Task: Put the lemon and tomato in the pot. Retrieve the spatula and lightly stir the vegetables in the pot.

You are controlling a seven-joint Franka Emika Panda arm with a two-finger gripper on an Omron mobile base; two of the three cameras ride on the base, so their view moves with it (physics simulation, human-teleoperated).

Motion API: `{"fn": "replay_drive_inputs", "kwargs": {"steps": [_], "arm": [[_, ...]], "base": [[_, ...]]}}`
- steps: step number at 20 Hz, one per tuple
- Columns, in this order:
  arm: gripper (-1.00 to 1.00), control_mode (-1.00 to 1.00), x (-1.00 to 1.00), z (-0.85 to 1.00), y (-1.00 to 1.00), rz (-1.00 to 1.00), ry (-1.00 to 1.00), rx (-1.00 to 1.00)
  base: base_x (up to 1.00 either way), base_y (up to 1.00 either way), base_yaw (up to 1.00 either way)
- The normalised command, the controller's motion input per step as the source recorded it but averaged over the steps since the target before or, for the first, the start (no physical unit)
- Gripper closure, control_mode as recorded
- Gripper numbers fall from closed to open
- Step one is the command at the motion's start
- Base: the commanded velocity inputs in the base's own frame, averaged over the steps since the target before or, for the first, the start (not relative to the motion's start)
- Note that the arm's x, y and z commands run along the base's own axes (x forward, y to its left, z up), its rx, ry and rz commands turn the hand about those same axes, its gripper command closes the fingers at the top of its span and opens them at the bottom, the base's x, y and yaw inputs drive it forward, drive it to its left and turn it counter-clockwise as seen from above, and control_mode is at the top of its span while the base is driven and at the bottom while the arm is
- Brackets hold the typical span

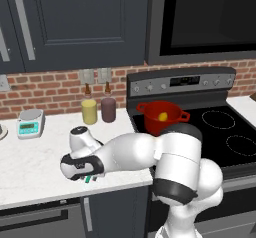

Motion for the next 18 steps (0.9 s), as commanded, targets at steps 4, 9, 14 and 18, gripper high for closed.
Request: {"fn": "replay_drive_inputs", "kwargs": {"steps": [4, 9, 14, 18], "arm": [[1.00, -1.00, -0.48, -0.04, -0.01, 0.00, -0.05, 0.14], [1.00, -1.00, -0.62, 0.02, -0.07, 0.00, -0.16, 0.12], [1.00, -1.00, -0.48, 0.31, -0.19, 0.00, -0.19, 0.11], [1.00, -1.00, -0.31, 0.91, -0.51, -0.08, -0.13, 0.23]], "base": [[0.00, 0.00, 0.00], [0.00, 0.00, 0.00], [0.00, 0.00, 0.00], [0.00, 0.00, 0.00]]}}
